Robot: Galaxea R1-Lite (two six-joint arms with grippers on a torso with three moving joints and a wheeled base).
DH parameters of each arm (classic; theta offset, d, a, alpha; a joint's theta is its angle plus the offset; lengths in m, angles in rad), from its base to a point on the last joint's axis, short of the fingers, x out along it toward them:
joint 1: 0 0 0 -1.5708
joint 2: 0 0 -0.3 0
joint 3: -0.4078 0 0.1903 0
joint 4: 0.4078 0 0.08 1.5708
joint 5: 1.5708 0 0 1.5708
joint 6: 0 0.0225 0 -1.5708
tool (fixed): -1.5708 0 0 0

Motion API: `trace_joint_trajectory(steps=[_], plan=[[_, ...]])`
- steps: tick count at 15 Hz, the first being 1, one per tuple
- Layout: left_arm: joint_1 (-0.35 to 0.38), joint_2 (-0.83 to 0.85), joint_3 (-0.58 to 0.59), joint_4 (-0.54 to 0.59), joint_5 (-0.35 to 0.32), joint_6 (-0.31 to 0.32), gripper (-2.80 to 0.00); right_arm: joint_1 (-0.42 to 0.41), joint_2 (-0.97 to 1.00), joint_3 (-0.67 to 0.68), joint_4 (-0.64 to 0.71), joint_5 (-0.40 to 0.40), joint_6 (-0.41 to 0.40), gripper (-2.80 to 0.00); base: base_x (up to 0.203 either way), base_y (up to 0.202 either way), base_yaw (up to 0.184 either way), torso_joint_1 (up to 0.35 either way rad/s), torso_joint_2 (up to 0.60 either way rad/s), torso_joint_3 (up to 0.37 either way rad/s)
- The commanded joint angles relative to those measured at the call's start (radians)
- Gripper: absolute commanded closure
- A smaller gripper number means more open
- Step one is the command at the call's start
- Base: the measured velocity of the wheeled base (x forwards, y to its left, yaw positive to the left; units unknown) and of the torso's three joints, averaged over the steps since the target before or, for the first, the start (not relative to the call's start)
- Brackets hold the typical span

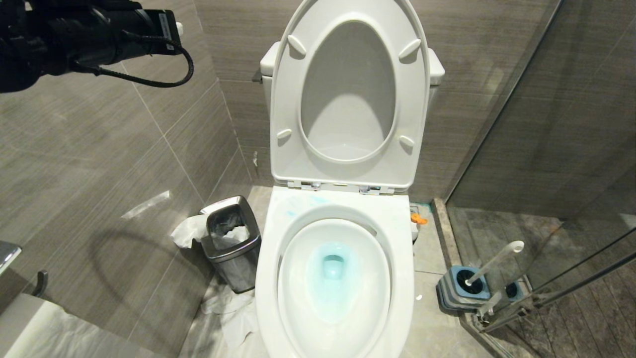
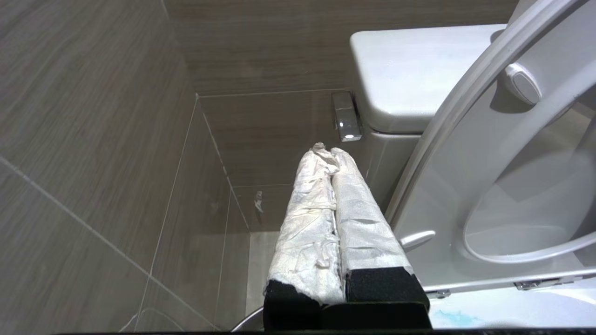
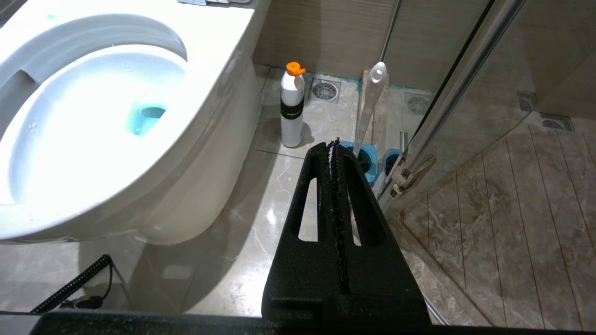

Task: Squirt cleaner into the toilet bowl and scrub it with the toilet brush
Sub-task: Flush the toilet

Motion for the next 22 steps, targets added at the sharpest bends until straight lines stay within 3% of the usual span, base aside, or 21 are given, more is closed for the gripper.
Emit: trace_joint_trajectory(steps=[1,15,22], plan=[[0.002,0.020,-0.001,-0.021,-0.001,0.000,0.00,0.001,0.001,0.000,0.000,0.000,0.000,0.00,0.000,0.000,0.000,0.000,0.00,0.000],[0.011,0.010,0.001,-0.045,0.015,0.006,0.00,0.001,0.001,0.000,0.000,0.000,0.000,0.00,0.000,0.000,0.000,0.000,0.00,-0.007],[-0.026,0.021,0.001,-0.200,0.060,0.005,0.00,0.001,0.001,0.000,0.000,0.000,0.000,0.00,0.000,0.000,0.000,0.004,0.00,-0.178]])
